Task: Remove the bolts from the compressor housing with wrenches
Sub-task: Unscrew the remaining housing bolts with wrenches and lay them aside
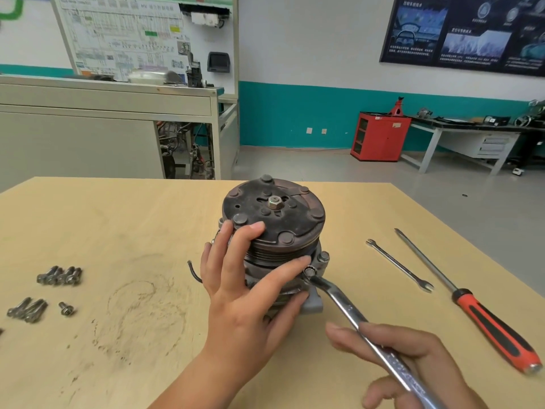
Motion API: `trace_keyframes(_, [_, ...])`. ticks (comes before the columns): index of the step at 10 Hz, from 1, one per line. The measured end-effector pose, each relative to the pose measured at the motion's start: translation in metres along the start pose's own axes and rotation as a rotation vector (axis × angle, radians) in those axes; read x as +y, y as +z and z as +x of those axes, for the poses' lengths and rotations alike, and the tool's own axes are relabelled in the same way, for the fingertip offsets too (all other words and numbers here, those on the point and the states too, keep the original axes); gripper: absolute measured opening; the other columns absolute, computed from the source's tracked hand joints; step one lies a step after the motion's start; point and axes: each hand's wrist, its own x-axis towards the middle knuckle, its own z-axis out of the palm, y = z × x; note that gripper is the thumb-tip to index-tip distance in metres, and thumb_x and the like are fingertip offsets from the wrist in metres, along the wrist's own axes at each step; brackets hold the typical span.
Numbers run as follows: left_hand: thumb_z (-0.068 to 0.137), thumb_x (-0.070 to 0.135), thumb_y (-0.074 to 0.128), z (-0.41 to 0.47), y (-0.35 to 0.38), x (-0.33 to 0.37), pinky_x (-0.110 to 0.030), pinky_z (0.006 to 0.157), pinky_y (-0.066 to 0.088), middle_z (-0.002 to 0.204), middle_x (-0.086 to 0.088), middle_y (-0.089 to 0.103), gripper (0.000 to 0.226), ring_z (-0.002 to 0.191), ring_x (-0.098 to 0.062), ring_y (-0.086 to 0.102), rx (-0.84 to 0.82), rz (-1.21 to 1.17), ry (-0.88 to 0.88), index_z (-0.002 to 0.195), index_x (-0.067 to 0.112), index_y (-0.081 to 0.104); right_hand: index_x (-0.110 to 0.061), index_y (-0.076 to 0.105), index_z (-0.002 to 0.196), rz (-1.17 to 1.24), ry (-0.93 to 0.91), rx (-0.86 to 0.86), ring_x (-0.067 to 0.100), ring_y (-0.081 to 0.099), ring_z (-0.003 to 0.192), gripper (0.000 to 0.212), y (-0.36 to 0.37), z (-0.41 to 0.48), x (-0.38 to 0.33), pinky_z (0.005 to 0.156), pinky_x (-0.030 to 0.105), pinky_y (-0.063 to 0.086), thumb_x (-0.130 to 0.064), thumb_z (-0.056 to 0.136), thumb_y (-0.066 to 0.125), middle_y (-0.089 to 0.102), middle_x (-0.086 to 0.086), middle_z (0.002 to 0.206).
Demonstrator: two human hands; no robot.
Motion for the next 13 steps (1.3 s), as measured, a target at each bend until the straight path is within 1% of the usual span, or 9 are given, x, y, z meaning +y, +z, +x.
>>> trace_keyframes(1, [0.082,0.034,0.063,0.0,-0.001,0.0,-0.051,0.112,0.019,0.137,-0.006,0.033,0.026,0.146,-0.017,0.008,-0.005,0.004,0.008,0.107,0.039,0.059,0.004,0.064,0.074,-0.09,-0.21,-0.137,0.023,0.059,0.033,0.055,-0.02,0.0,0.0,0.027,0.014,0.036,-0.037,0.045,0.086,0.064,0.024,0.052])
trace_keyframes(2, [0.082,0.032,0.064,0.002,-0.001,0.003,-0.049,0.114,0.018,0.136,-0.005,0.033,0.022,0.145,-0.017,0.008,-0.001,-0.02,-0.003,0.101,0.04,0.059,-0.026,0.071,0.08,-0.126,-0.529,-0.074,0.017,0.057,0.039,0.028,-0.037,0.023,-0.006,0.038,0.013,0.037,-0.052,0.076,0.062,0.065,0.005,0.053])
trace_keyframes(3, [0.083,0.032,0.063,0.003,-0.003,0.006,-0.054,0.111,0.022,0.134,-0.005,0.033,0.02,0.143,-0.024,0.013,-0.005,-0.013,-0.009,0.1,0.041,0.06,-0.014,0.064,0.084,-0.1,-0.495,0.248,0.005,0.033,0.037,0.019,-0.048,0.071,-0.009,0.041,0.02,0.027,-0.018,0.094,0.047,0.04,-0.002,0.053])
trace_keyframes(7, [0.08,0.034,0.064,0.005,-0.004,0.006,-0.071,0.097,0.031,0.134,-0.004,0.033,0.03,0.139,-0.03,0.017,-0.028,0.026,-0.014,0.109,0.039,0.056,-0.014,0.069,0.078,0.396,-0.567,-0.12,0.014,0.053,0.053,0.031,-0.062,0.047,-0.013,0.054,0.015,0.043,-0.037,0.087,0.049,0.056,0.004,0.058])
trace_keyframes(8, [0.08,0.035,0.064,0.004,-0.004,0.005,-0.07,0.098,0.03,0.14,0.0,0.028,0.031,0.144,-0.023,0.013,-0.02,0.016,-0.017,0.11,0.038,0.056,0.013,0.057,0.112,0.346,-0.537,-0.101,0.048,0.059,0.097,0.057,-0.048,0.017,-0.002,0.076,0.035,0.049,-0.036,0.083,0.065,0.057,0.043,0.101])
trace_keyframes(9, [0.08,0.036,0.064,0.003,-0.003,0.003,-0.07,0.099,0.03,0.142,0.002,0.023,0.036,0.143,-0.025,0.015,-0.021,0.019,-0.019,0.115,0.035,0.055,-0.001,0.074,0.071,0.04,-0.308,0.07,0.032,0.071,0.065,0.057,-0.028,0.005,0.009,0.038,0.02,0.048,-0.033,0.028,0.092,0.07,0.026,0.074])
trace_keyframes(10, [0.08,0.037,0.064,0.003,-0.003,0.003,-0.069,0.099,0.03,0.143,0.003,0.022,0.038,0.143,-0.025,0.015,-0.019,0.018,-0.022,0.117,0.034,0.053,0.0,0.066,0.041,0.01,-0.05,0.108,0.024,0.067,0.048,0.019,-0.012,0.003,0.005,0.026,0.018,0.035,0.002,0.057,0.076,0.065,0.02,0.053])
trace_keyframes(12, [0.081,0.037,0.064,0.002,-0.003,0.002,-0.069,0.1,0.03,0.143,0.003,0.024,0.037,0.145,-0.021,0.012,-0.019,0.01,-0.019,0.117,0.035,0.054,0.0,0.075,0.065,0.104,0.127,0.135,0.043,0.065,0.062,0.062,-0.005,-0.004,0.007,0.029,0.015,0.034,-0.005,0.006,0.092,0.07,0.014,0.062])
trace_keyframes(13, [0.081,0.036,0.064,0.002,-0.003,0.002,-0.068,0.101,0.029,0.143,0.002,0.025,0.037,0.145,-0.019,0.011,-0.024,0.008,-0.021,0.116,0.035,0.054,-0.007,0.076,0.063,0.077,0.13,0.105,0.019,0.068,0.056,0.055,-0.002,-0.008,0.009,0.031,0.015,0.036,-0.01,0.012,0.094,0.071,0.011,0.061])
